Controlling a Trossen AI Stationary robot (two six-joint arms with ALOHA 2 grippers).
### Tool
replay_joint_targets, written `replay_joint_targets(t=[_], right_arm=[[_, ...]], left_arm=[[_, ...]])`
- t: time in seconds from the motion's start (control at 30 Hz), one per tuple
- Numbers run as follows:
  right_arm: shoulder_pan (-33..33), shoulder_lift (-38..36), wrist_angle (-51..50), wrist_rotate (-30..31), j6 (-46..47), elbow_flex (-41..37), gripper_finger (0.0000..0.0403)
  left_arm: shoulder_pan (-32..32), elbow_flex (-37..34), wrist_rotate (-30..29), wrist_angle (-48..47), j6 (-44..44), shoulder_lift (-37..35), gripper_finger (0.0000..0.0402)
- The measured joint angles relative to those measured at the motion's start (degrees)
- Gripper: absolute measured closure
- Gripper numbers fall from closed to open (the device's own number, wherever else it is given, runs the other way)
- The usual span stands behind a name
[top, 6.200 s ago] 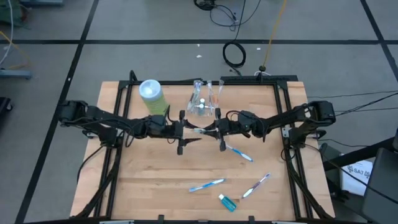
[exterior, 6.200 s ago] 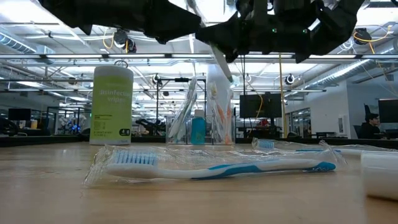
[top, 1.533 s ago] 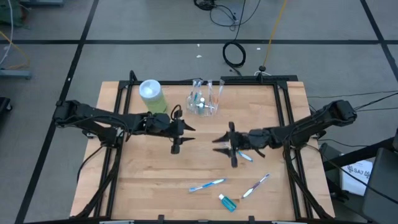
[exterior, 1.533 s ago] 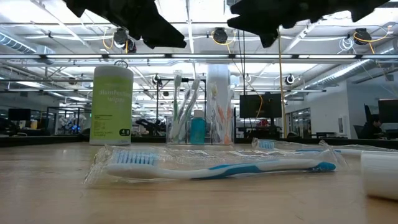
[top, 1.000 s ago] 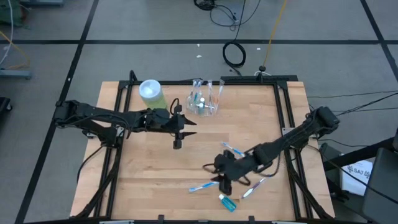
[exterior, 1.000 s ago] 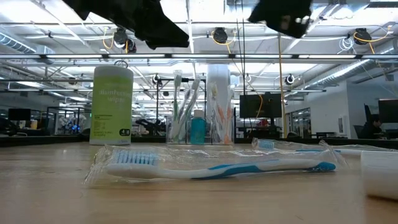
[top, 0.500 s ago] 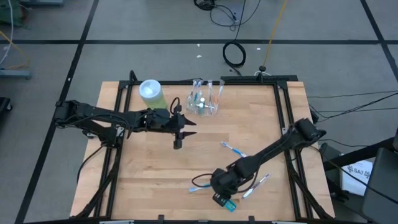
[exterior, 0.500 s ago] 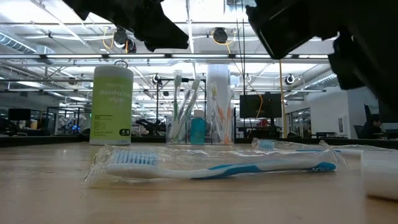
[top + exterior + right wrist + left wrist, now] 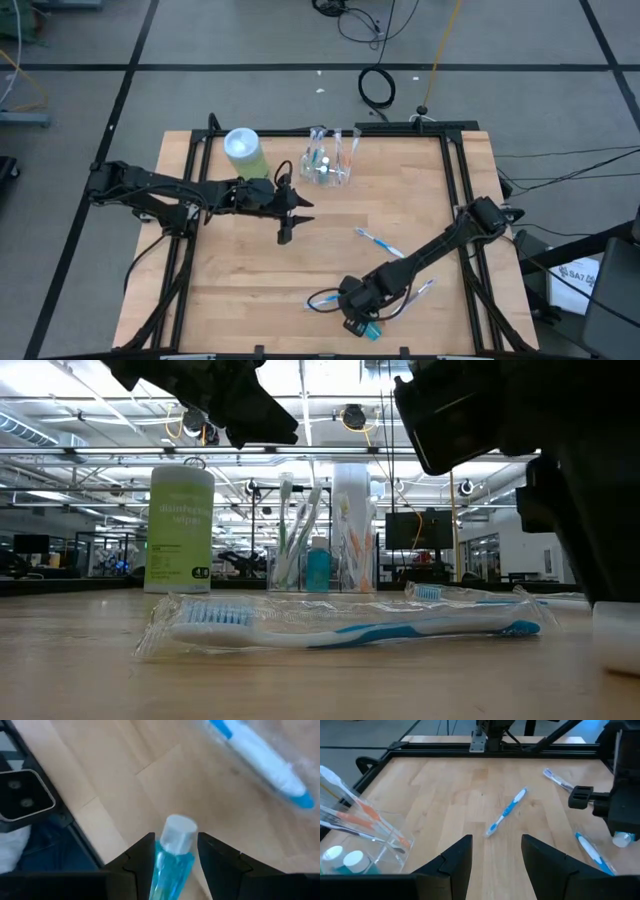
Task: Pick & Place toothbrushing station
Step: Put the mouthwash into the transparent organizer
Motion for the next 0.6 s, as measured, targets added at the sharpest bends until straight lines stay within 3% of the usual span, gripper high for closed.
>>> replay_joint_targets(t=[0.6], right_arm=[[0.7,-0.3,3.7,1.4,-5.1,-5.2,0.0261]], left_arm=[[-0.1,0.0,0.0,-0.2,-1.6,0.0,0.0224]])
